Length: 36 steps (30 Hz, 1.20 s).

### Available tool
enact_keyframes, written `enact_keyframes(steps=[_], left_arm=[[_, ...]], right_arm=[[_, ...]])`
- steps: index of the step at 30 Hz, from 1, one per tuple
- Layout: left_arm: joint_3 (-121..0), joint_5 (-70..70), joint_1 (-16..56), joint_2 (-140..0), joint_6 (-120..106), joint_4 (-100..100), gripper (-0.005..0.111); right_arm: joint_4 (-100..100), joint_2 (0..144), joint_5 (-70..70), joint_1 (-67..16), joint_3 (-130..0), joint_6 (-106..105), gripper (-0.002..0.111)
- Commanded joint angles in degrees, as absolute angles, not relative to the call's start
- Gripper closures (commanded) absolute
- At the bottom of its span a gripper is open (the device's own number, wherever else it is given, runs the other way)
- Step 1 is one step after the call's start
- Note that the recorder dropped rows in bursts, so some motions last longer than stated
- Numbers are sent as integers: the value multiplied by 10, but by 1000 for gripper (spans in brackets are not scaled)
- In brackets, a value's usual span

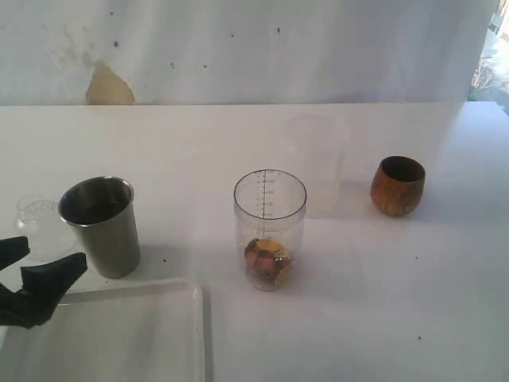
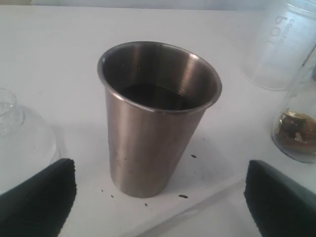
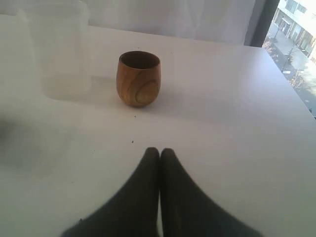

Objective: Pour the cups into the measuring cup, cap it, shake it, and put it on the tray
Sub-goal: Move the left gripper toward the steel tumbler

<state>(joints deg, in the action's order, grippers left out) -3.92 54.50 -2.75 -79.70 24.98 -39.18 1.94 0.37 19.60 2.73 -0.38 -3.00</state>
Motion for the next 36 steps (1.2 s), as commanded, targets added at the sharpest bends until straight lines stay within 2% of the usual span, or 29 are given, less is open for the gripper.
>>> enact_keyframes(steps=[1,16,20,36], left_arm=[[-70,577,-27,-855,233,-392,19],[-94,633,-27,-955,119,-418,19],[-101,634,-27,-955,104,-412,1],[-147,629,-27,-955,165,-441,2]], right_arm=[[19,0,195,24,0,-27,108],[19,0,195,24,0,-27,108],[19,0,195,24,0,-27,108],[19,0,195,24,0,-27,108]])
